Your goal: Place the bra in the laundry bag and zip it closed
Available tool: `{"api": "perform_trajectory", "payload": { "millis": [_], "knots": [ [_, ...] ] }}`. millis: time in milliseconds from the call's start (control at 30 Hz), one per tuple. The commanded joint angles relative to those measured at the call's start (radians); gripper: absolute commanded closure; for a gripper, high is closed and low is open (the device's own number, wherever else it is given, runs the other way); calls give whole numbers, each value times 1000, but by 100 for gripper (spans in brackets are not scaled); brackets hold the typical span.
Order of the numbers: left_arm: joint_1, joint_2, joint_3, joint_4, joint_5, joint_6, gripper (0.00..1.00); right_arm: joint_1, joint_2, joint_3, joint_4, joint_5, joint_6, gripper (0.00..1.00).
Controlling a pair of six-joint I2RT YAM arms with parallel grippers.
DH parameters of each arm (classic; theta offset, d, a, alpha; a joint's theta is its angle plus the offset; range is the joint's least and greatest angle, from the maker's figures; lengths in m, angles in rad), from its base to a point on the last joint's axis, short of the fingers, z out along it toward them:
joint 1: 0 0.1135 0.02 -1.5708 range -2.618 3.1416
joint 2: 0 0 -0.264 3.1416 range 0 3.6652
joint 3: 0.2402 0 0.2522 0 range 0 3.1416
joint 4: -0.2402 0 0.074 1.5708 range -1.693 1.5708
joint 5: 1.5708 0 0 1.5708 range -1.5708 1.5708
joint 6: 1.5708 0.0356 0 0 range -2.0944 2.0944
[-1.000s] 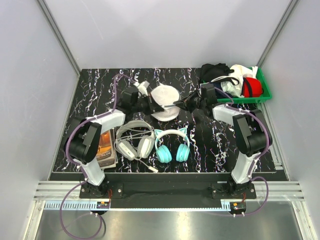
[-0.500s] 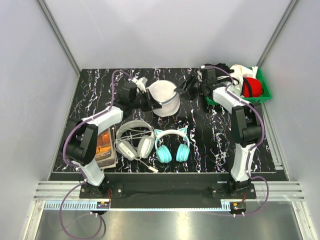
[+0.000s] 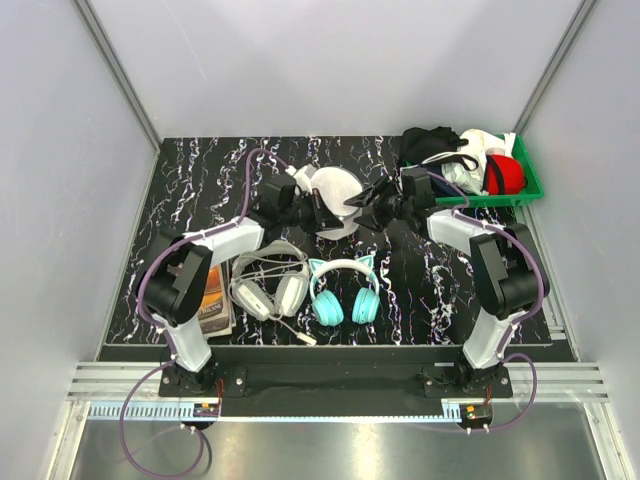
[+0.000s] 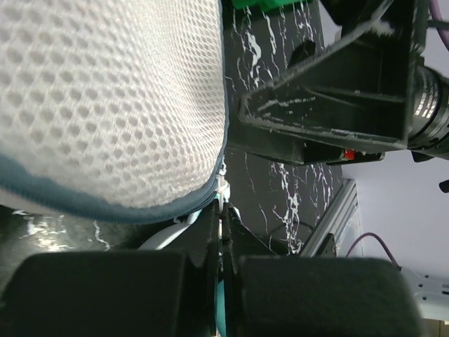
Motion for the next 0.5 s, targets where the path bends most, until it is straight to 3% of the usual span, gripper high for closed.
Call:
{"api": "perform_trajectory", "payload": {
  "millis": [0,67,133,200,233,467],
  "knots": [
    [-17,1,31,89,25,-29,100,25,-2,23,112,23,79,34],
    [-18,4,37,114,39,-43,100,28,25,17,152,19,105,38],
    [-18,5,39,127,56,-58,100,25,36,17,161,43,116,56],
    [-14,1,53,73,22,-16,100,13,39,31,144,64,83,79],
    [-1,-2,54,49,5,3,100,4,45,40,128,71,67,100],
    [189,-45,5,-95,-94,83,100,-68,105,193,20,-50,-138,100]
  ]
}}
